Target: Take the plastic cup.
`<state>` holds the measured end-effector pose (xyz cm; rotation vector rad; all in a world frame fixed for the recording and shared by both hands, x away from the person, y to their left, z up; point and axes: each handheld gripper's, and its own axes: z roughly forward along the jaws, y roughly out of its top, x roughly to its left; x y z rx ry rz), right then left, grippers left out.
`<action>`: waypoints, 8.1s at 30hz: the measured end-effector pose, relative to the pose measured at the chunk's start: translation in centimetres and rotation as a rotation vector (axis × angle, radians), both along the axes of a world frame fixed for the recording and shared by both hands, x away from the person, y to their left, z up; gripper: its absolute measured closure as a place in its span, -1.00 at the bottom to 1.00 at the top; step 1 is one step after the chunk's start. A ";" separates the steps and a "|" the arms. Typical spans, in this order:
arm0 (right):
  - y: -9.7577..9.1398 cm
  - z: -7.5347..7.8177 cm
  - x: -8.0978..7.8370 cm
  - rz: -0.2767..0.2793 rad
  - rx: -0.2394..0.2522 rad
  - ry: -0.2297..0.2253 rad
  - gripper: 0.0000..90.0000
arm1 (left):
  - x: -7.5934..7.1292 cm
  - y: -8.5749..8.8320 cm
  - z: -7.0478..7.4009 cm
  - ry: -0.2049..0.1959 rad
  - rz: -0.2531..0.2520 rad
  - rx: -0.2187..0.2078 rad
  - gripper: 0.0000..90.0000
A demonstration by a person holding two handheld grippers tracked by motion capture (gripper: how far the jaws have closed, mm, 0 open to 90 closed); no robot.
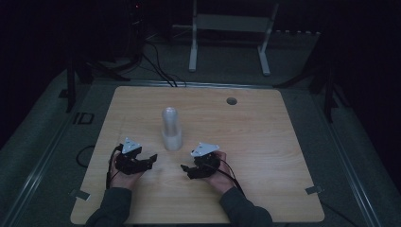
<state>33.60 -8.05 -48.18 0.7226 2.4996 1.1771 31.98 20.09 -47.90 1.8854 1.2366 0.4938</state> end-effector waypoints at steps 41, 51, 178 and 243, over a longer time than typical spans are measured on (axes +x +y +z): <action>2.4 1.9 2.3 -0.023 0.062 -0.036 -0.12 | 4.2 -3.7 11.5 -0.221 -0.183 -0.007 -0.45; 2.5 1.9 2.8 -0.041 0.065 -0.031 -0.15 | 5.5 -4.9 11.7 -0.225 -0.205 0.000 -0.53; 4.5 3.9 6.1 -0.057 0.096 -0.066 -0.39 | 6.6 -4.9 18.4 -0.272 -0.232 -0.082 -0.07; 1.5 7.4 3.2 -0.030 0.122 -0.153 -0.39 | 3.0 0.6 19.2 -0.234 -0.181 -0.384 -0.07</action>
